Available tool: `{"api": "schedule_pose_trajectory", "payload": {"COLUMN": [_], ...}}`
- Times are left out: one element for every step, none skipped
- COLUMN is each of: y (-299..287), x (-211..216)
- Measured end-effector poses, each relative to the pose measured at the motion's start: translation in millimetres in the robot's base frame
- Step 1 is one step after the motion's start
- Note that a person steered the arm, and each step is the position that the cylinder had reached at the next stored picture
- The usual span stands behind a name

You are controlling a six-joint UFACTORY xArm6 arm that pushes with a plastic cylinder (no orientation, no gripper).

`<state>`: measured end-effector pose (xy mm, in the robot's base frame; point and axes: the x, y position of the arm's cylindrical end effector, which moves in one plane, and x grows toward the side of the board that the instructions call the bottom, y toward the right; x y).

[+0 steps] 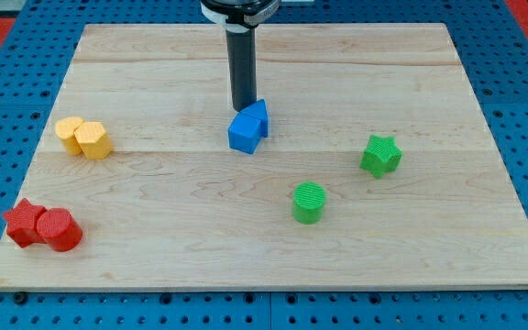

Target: Push the green star into the green circle

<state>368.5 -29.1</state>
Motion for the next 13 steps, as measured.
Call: {"api": "schedule_pose_trajectory", "payload": {"y": [0, 48, 63, 63, 102, 175, 192, 177, 171, 126, 75, 75, 105], "x": [-24, -58, -62, -62, -62, -40, -4, 22, 40, 66, 94, 92, 71]}}
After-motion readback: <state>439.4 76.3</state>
